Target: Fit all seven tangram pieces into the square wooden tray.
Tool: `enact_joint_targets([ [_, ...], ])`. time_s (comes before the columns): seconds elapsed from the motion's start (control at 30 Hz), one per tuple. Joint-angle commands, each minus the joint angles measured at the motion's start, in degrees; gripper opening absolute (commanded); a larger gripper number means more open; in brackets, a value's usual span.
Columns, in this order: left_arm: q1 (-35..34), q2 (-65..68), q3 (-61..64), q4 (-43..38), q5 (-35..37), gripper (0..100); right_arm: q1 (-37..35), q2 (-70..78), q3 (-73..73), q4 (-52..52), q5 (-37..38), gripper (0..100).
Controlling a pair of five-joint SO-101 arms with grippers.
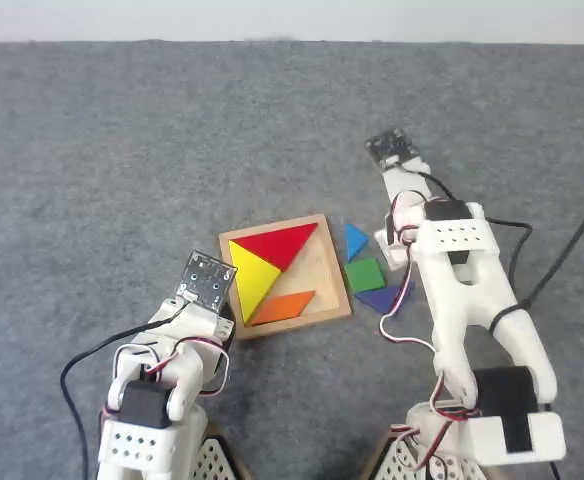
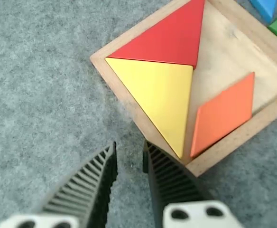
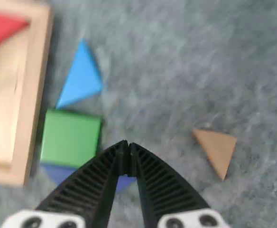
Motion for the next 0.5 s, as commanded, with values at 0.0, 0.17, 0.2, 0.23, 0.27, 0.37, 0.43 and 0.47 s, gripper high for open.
enact_joint_targets([
  [0.0, 0.1, 0.1, -0.4, 0.3, 0.8, 9, 0.0, -4.0, -3.1, 3.1, 3.1, 0.7],
  [0.17, 0.1, 0.1, -0.4, 0.3, 0.8, 9, -5.7, -1.5, -3.0, 3.1, -5.2, 14.3],
  [0.2, 0.1, 0.1, -0.4, 0.3, 0.8, 9, -6.4, -0.1, -3.0, 2.9, -6.6, 17.7],
  [0.23, 0.1, 0.1, -0.4, 0.3, 0.8, 9, -7.0, 1.4, -3.0, 2.1, -6.9, 20.6],
  [0.27, 0.1, 0.1, -0.4, 0.3, 0.8, 9, -7.7, 2.9, -3.0, 1.2, -7.3, 22.8],
  [0.37, 0.1, 0.1, -0.4, 0.3, 0.8, 9, -9.8, 6.1, -3.3, -0.8, -10.5, 26.6],
  [0.43, 0.1, 0.1, -0.4, 0.3, 0.8, 9, -10.9, 7.1, -4.5, 0.0, -12.8, 26.2],
  [0.47, 0.1, 0.1, -0.4, 0.3, 0.8, 9, -11.1, 7.2, -4.8, 0.2, -13.8, 26.2],
])
